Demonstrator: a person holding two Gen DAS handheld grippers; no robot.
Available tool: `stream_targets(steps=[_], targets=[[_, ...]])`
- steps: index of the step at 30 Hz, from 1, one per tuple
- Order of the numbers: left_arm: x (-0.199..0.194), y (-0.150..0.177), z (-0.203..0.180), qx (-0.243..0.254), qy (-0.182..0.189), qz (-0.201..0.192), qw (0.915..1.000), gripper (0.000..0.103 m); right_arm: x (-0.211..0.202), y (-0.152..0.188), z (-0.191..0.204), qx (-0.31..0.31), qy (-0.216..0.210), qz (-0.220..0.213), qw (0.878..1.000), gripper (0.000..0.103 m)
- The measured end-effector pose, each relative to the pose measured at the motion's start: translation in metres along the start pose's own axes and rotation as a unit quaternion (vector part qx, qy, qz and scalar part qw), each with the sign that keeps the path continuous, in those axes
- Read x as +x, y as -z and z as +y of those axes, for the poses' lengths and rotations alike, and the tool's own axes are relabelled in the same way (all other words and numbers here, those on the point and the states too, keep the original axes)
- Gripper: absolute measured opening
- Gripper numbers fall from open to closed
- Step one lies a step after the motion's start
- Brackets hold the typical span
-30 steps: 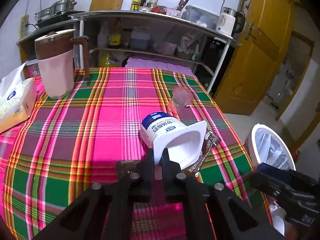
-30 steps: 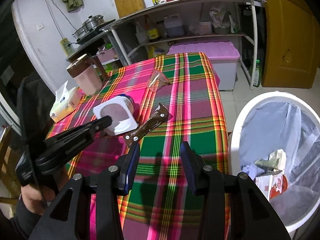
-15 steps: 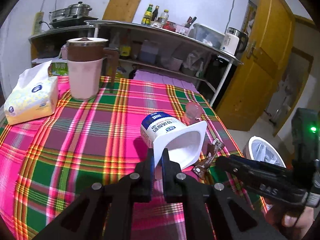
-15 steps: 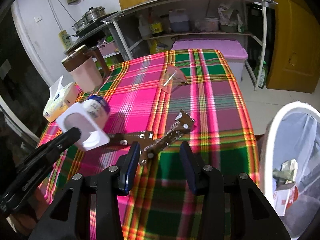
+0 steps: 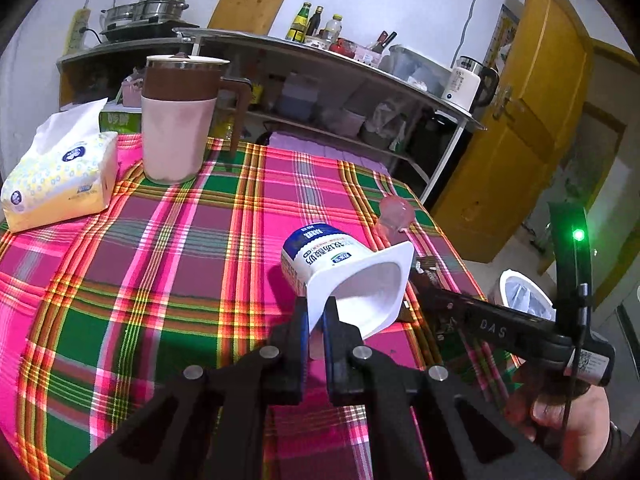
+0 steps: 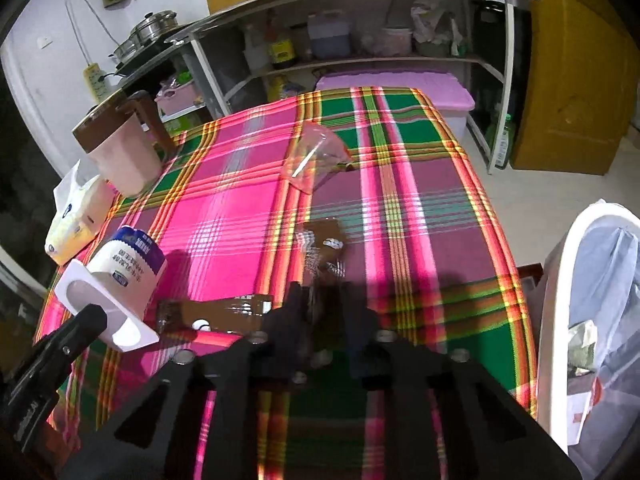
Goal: Collect trash
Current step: 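Grasp the white yogurt cup with the left tool while the right tool grasps the brown wrapper, then carry the yogurt cup and brown wrapper over the white bin with both tools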
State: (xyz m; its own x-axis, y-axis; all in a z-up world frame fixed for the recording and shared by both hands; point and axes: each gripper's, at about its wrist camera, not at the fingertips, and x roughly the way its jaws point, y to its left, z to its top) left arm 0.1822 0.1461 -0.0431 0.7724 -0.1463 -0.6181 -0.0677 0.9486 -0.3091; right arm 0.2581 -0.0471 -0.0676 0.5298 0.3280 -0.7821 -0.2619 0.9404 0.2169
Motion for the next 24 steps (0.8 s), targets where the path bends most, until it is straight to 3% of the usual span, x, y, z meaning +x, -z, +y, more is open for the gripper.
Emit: stream_targets(steps=[7,24], targets=[[-0.007,0.001,-0.011,0.014,-0.006,-0.006,0.9999,0.006,-0.015,0.007,-0.003,-0.007,-0.007,-0.005,1.000,0.015],[-0.062,0.030,-0.074,0.059,-0.003,-0.009,0.9982,0.006,-0.103,0.049,-0.027,-0.006,-0.063,-0.040,0.997,0.015]])
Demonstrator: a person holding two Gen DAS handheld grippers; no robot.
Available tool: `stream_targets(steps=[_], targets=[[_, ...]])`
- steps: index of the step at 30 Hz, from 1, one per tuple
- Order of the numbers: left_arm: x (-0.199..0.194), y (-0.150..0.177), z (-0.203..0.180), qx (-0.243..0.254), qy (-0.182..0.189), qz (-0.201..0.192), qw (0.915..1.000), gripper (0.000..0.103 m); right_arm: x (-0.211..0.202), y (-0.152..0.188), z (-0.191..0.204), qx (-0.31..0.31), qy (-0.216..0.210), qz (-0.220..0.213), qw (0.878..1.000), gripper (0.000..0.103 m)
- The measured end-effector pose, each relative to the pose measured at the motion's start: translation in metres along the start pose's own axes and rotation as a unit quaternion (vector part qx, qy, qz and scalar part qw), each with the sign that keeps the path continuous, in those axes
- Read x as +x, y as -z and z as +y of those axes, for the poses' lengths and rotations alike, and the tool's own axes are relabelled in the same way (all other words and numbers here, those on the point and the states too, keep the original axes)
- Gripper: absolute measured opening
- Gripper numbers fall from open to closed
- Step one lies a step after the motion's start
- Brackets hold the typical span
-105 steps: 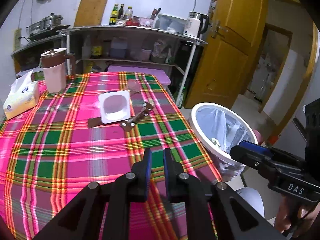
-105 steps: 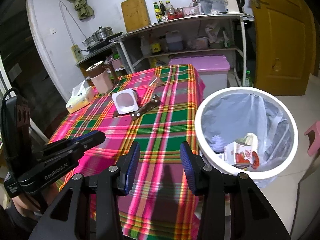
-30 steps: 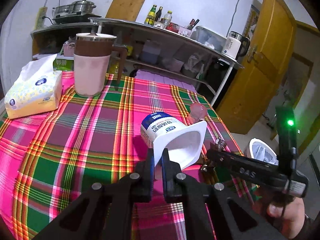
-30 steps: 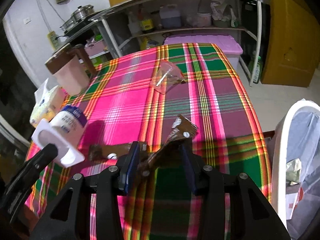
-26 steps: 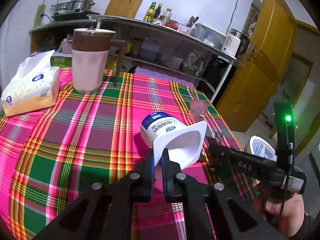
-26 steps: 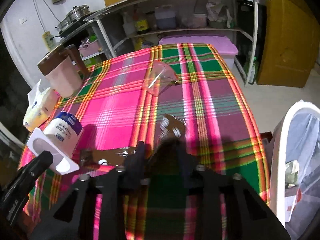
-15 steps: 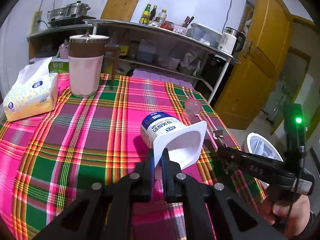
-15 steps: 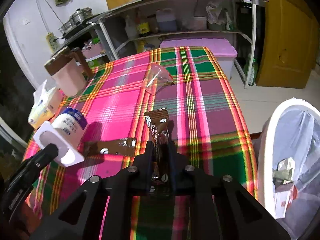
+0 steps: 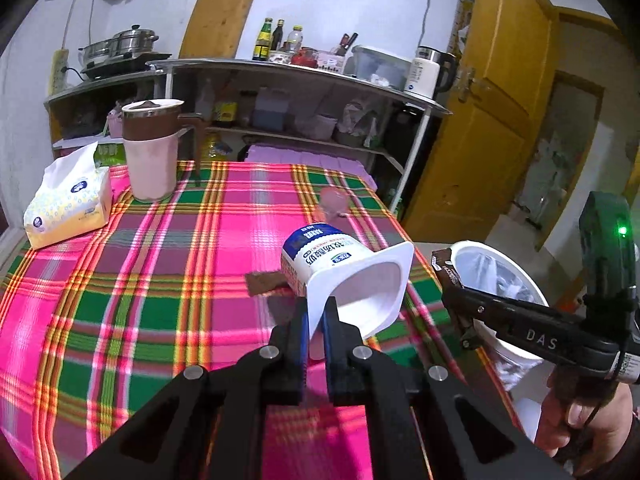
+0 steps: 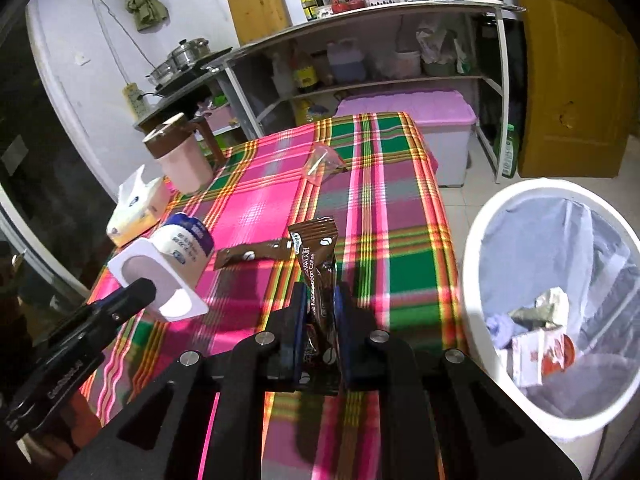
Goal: Collect trash
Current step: 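Carry the yogurt cup and brown wrapper over the white bin with both tools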
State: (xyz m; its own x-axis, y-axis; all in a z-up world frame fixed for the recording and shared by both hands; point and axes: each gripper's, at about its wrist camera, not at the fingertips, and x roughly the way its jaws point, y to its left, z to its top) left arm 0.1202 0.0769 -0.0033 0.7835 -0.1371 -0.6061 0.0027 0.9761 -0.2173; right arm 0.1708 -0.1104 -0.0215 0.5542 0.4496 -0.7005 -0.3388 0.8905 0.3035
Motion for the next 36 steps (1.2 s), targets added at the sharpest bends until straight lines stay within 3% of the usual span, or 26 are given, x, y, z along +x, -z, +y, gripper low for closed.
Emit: stream_targets(steps=[18,36], targets=[[-0.037,0.016,-0.070,0.044,0.032,0.002,0.9985,0.006,-0.084,0.030,-0.026,0.014,0.006,-0.049,0.999,0.015],[0.001,0.004,-0.133,0.085,0.076,0.017,0.9934,0.006,-0.112,0.036,-0.093,0.063,0.049,-0.074,0.994,0.015]])
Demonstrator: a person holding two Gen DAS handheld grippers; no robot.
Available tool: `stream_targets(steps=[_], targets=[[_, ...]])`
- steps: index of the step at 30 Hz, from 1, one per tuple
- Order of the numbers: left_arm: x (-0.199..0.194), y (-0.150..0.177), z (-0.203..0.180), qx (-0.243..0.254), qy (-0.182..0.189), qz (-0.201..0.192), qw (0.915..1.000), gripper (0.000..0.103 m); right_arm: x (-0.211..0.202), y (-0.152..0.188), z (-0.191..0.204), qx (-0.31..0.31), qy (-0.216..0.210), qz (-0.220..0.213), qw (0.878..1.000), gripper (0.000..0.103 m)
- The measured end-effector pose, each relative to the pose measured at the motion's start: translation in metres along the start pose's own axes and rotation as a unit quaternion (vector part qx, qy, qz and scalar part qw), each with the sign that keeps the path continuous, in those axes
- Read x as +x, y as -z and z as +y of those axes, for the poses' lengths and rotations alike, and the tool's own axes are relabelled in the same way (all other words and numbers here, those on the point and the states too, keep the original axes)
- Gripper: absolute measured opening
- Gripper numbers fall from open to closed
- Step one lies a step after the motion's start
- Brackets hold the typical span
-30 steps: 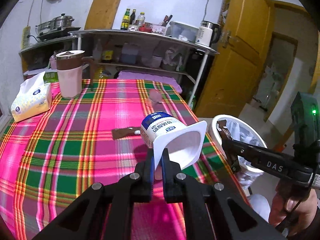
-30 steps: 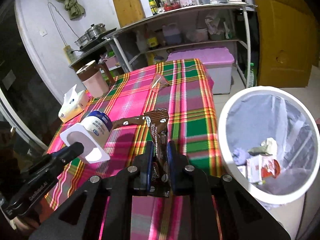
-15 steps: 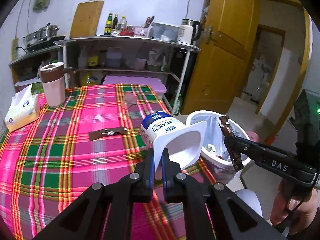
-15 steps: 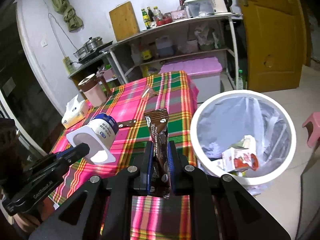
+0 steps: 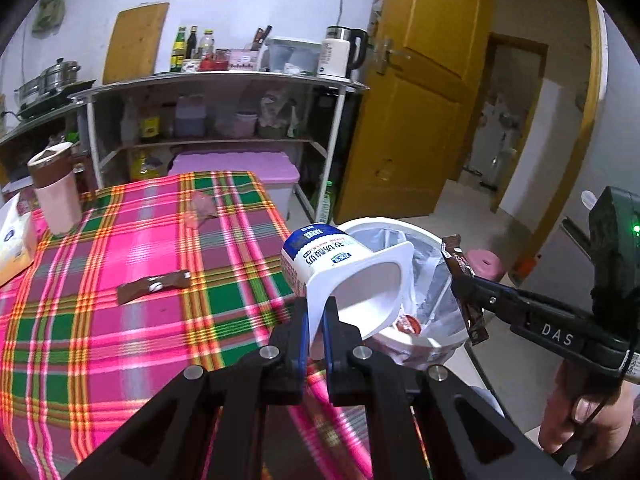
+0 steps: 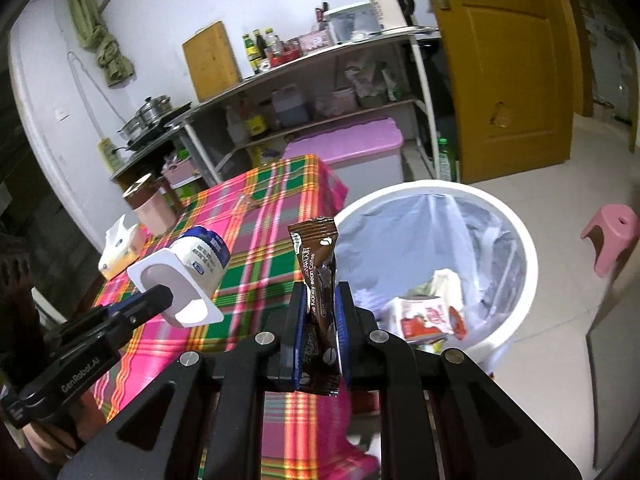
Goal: Collect trash
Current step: 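Carry the yogurt cup and brown wrapper over the white bin with both tools, then open both tools over the bin to drop the yogurt cup and wrapper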
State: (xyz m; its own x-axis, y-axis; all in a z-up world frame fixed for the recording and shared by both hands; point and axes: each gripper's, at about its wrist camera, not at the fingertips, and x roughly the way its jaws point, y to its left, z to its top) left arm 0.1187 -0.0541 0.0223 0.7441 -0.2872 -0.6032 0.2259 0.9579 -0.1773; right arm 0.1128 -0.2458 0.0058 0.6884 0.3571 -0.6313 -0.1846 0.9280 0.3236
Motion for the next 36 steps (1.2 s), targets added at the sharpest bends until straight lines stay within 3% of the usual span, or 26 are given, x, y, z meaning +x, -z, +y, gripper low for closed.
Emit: stream_targets(steps=[15,33,36], targets=[[0.057,-0.014,-0.038,0.039,0.035,0.025,0.9983,0.007,0.012,-0.005,-0.055,0.043,0.035,0.009,0.998,0.015],[0.119,-0.020,-0.059,0.057,0.056,0.063,0.9948,0.007,0.046,-0.004,-0.092,0.064,0.049,0.053,0.995,0.016],[0.124,-0.022,-0.057,0.051,0.057,0.064,0.9950,0.012,0.051,-0.004,-0.094,0.064,0.049,0.059,0.995,0.016]])
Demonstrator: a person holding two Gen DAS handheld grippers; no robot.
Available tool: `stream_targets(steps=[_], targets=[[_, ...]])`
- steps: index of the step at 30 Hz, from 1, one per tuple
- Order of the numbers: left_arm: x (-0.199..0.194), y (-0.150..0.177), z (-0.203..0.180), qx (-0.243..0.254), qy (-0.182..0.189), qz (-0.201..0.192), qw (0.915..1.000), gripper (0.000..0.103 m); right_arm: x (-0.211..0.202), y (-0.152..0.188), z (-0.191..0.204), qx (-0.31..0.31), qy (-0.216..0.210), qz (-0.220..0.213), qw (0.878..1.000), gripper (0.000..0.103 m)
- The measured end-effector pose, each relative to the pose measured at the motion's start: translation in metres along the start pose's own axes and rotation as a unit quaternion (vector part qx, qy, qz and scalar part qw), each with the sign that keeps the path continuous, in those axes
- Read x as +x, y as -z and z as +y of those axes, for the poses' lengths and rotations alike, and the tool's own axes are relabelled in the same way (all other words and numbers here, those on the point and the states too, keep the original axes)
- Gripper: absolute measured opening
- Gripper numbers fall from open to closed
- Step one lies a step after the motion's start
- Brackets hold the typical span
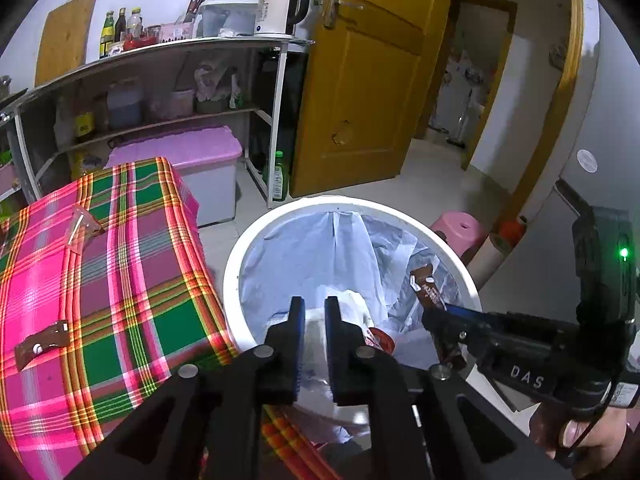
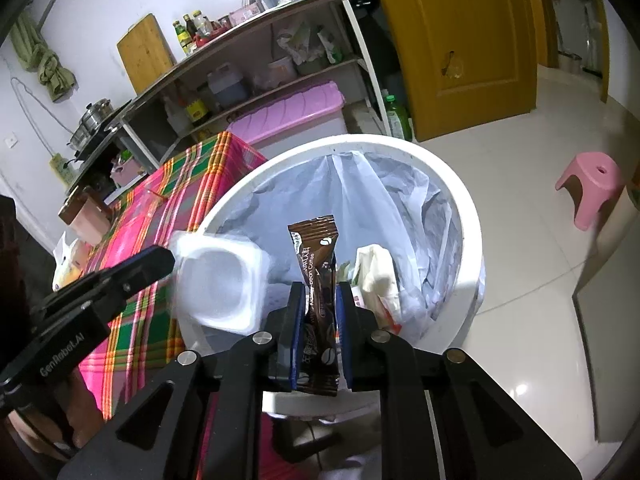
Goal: Collect trash
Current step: 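Open both tools over the bin to drop the yogurt cup and wrapper, then move both open tools back over the table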
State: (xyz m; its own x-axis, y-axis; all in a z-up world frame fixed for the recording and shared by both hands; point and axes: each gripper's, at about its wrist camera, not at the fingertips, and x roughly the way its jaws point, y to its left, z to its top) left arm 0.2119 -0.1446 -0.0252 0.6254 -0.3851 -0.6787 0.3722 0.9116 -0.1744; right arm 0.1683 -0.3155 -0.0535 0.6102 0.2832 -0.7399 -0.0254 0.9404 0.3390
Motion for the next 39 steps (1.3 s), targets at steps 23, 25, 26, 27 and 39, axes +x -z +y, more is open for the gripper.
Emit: stream_targets(steps=[23,25,26,27,39], targets=[[-0.062,0.021,0.017,-0.032,-0.005,-0.038,0.9988,0.014,-0.033,0.007,0.040,-0.045,-0.009,-0.024,0.999,0.031],[-0.069,0.024,0.019,-0.034,-0.007,-0.041,0.9985,0.014,-0.038,0.010,0.048,-0.052,-0.011,-0.027,0.998,0.031],[-0.073,0.026,0.020,-0.036,-0.008,-0.043,0.9984,0.014,-0.040,0.011,0.051,-0.056,-0.013,-0.028,0.998,0.031],[-0.077,0.027,0.021,-0.036,-0.009,-0.045,0.9983,0.014,-0.042,0.012,0.055,-0.061,-0.014,-0.030,0.998,0.031],[-0.115,0.045,0.034,-0.047,-0.029,-0.063,0.9965,0.014,-0.057,0.027,0.093,-0.108,-0.033,-0.038,0.993,0.034]])
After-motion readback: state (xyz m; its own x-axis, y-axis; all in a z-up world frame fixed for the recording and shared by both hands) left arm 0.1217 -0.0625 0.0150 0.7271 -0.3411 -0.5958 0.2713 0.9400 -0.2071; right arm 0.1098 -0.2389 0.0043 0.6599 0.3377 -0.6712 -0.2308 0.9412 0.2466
